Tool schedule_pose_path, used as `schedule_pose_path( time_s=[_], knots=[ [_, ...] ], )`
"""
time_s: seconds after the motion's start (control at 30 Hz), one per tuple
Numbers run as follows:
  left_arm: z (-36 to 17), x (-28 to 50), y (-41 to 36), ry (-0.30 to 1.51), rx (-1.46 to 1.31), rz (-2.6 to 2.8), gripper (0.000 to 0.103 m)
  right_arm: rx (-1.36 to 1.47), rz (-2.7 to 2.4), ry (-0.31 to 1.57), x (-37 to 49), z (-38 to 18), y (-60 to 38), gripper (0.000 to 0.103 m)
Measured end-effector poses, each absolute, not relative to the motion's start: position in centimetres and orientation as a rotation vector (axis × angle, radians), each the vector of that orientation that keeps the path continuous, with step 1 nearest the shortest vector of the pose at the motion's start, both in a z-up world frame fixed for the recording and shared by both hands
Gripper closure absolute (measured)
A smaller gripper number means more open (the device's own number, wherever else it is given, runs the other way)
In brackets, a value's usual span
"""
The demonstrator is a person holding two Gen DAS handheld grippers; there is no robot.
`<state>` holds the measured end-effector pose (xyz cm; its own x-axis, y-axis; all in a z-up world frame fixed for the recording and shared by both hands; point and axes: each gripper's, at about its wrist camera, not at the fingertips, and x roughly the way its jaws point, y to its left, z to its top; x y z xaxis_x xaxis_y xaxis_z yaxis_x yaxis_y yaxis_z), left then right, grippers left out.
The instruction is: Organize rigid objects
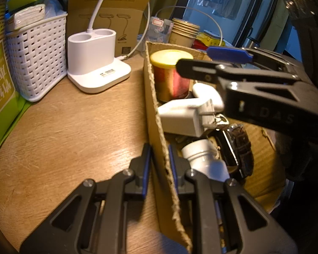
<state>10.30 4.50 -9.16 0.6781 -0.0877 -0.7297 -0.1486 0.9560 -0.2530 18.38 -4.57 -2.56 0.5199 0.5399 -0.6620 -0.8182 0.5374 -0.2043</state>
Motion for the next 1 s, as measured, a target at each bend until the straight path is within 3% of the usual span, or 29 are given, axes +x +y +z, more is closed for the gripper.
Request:
schedule_pose_path(
  time_s=[1.0],
  knots=[
    [-7.3, 8.5, 3.7, 0.722, -0.243, 0.096, 0.084, -0.202, 0.571, 0.518, 12.5, 3.7, -17.5, 0.038]
  ],
)
